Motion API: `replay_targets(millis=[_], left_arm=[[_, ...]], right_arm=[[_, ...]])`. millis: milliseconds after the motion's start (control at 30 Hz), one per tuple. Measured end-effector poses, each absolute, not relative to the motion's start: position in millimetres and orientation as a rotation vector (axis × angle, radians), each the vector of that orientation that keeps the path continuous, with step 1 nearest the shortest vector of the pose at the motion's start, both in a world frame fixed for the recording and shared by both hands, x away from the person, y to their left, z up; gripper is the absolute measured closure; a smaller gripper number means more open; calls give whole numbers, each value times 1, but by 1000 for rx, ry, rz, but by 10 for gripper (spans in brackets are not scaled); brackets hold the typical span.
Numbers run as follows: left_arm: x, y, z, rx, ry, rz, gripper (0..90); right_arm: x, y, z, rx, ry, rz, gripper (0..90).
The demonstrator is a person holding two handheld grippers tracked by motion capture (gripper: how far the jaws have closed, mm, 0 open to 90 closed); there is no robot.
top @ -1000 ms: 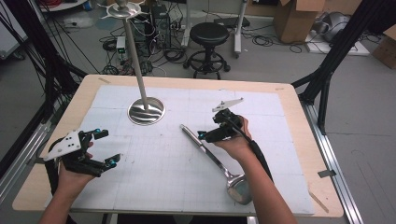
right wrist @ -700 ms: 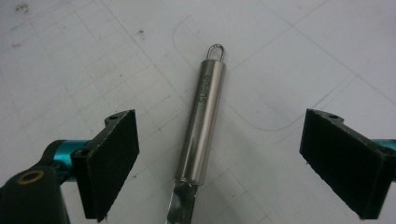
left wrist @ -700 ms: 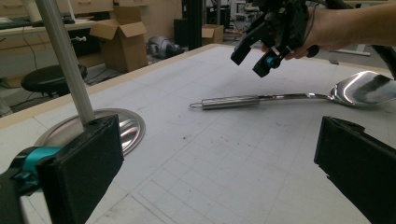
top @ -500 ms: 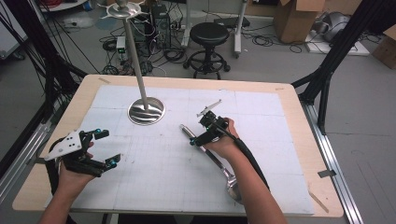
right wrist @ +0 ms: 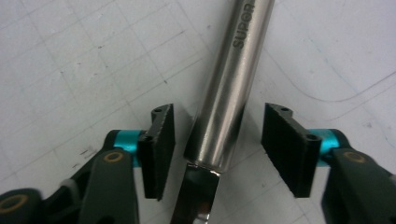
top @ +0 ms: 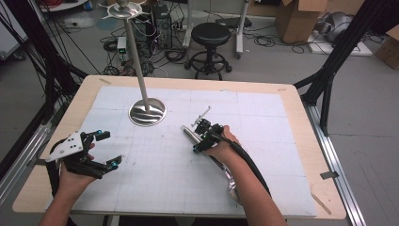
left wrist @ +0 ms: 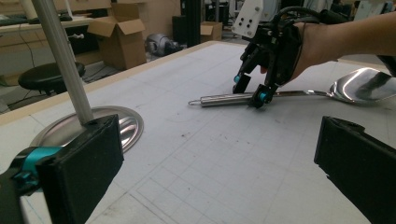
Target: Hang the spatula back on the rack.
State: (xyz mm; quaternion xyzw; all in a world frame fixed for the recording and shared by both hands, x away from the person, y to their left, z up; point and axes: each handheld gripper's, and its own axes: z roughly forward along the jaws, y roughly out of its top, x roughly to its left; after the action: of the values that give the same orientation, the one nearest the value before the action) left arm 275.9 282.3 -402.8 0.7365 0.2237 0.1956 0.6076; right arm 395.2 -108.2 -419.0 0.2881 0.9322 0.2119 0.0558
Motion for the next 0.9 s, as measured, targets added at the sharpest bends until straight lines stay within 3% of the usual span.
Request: replay_targets(millis=[367, 900], left_arm=[[276, 282, -403, 1701, 515, 453, 17], [275, 284, -402, 1699, 520, 461, 17]], right_arm=[[393, -107, -417, 882, 2818, 622, 592], [393, -106, -417, 995, 2805, 621, 638]])
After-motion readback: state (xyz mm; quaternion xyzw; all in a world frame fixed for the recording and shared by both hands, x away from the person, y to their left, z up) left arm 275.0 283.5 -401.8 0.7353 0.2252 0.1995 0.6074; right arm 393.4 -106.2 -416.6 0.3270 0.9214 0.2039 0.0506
